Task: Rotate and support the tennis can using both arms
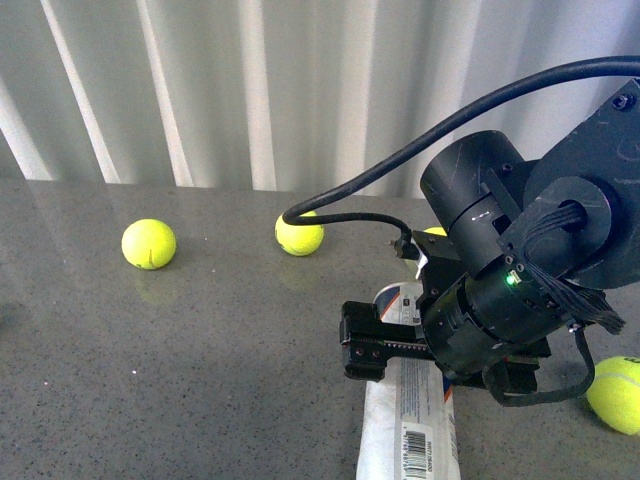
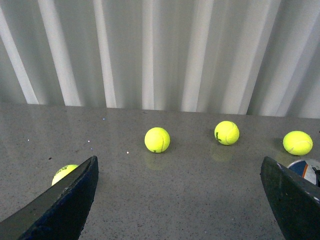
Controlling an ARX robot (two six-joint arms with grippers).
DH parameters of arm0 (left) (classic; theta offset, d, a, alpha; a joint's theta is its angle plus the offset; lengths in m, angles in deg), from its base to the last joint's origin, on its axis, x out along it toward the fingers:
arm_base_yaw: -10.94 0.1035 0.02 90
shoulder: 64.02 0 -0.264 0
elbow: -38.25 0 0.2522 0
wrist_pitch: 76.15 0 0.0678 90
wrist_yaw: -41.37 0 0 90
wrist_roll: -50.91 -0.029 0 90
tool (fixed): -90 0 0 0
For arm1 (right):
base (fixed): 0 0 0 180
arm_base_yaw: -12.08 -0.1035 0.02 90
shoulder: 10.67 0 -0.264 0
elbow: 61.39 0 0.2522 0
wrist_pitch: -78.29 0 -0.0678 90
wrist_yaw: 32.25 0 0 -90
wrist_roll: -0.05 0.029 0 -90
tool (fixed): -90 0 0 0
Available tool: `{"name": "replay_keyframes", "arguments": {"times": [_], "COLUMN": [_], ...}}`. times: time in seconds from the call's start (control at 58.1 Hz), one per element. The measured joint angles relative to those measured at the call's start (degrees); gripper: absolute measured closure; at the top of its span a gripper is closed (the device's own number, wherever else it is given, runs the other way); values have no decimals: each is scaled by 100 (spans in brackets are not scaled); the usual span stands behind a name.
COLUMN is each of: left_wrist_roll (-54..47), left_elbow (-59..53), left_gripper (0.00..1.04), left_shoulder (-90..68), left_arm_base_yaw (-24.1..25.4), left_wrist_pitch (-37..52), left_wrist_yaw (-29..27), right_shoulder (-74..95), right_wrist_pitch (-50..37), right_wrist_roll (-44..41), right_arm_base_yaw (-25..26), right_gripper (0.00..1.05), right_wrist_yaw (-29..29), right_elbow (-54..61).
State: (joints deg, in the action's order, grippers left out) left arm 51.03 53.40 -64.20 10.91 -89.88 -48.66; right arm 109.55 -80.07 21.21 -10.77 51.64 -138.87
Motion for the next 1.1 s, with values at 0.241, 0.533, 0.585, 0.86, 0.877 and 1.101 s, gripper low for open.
{"name": "replay_keyframes", "arguments": {"times": [0.241, 0.533, 0.585, 0.86, 0.877, 1.101], "left_wrist_roll": [0, 0, 0, 0, 0, 0], "left_elbow": [-2, -2, 0, -2, -2, -2], "left_gripper": [7, 7, 7, 7, 7, 7], "left_shoulder": [0, 0, 0, 0, 0, 0], "left_arm_base_yaw": [0, 0, 0, 0, 0, 0], "left_wrist_pitch": [0, 0, 0, 0, 0, 0], "left_wrist_yaw": [0, 0, 0, 0, 0, 0], "right_shoulder": [0, -59, -79, -256, -280, -883], "right_wrist_pitch": [-142, -157, -157, -153, -153, -376], "right_wrist_roll": [-55, -105, -129, -256, -275, -890], "right_arm_base_yaw": [4, 4, 4, -2, 0, 26], "right_gripper": [41, 70, 74, 90, 92, 97], "right_wrist_yaw": [109, 131, 155, 278, 302, 614], "right_elbow": [81, 76, 76, 76, 76, 236]}}
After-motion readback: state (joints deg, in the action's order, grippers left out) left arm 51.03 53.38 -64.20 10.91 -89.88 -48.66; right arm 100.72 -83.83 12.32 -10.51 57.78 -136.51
